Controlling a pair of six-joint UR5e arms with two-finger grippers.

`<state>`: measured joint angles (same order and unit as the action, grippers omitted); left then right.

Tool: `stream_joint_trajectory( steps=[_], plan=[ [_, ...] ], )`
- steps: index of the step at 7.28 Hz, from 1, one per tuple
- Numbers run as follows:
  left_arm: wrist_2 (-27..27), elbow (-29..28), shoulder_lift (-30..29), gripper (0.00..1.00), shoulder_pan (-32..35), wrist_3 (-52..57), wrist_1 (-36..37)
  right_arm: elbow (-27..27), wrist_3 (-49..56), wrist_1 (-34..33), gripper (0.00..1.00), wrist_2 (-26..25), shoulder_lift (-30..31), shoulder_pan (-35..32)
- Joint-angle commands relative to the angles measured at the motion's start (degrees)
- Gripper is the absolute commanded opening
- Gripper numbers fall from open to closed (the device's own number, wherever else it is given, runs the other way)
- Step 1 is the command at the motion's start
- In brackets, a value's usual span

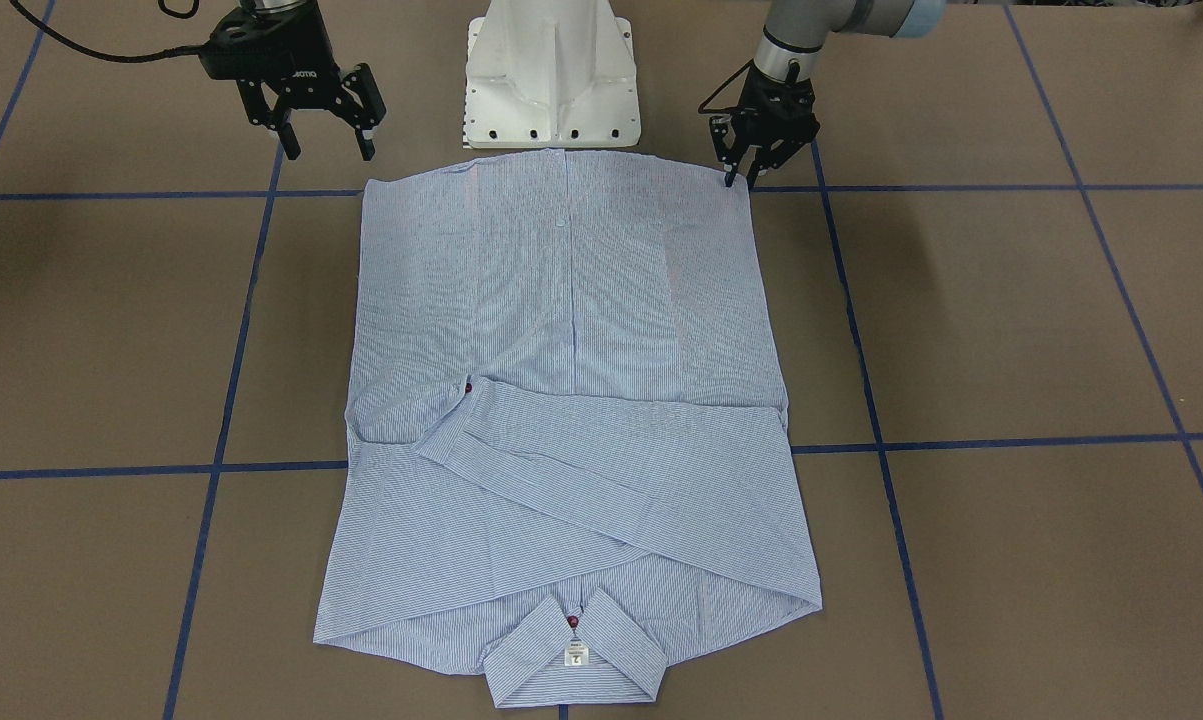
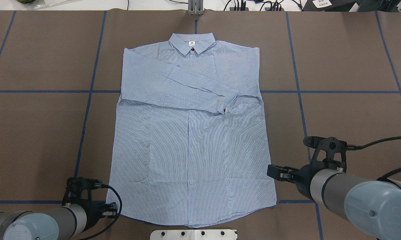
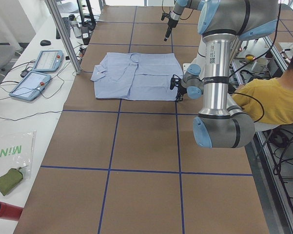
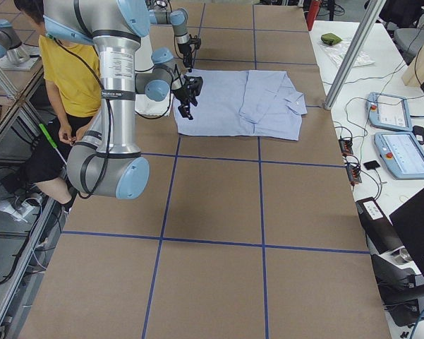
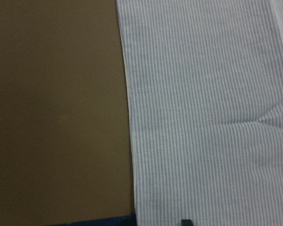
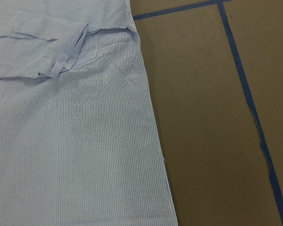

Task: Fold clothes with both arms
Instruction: 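Align both grippers at the hem corners and close on the fabric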

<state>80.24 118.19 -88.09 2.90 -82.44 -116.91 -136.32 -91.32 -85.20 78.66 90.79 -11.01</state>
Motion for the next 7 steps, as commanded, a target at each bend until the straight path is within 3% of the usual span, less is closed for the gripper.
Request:
stream_joint_trajectory(
  steps=[1,4,7],
  plan=[
    [0.0,0.5,-0.1,0.00,0.0,-0.1,-0.1,0.0,0.0,0.0,1.00,0.0,0.0,0.0],
    [0.1,2.3,-0.1,0.00,0.2,-0.2,-0.2,0.0,-1.5,0.1,1.00,-0.1,0.1,1.0],
    [0.2,3.2,-1.2,0.00,0.2,-0.2,-0.4,0.5,-5.7,1.1,1.00,-4.5,0.8,5.3]
  ],
)
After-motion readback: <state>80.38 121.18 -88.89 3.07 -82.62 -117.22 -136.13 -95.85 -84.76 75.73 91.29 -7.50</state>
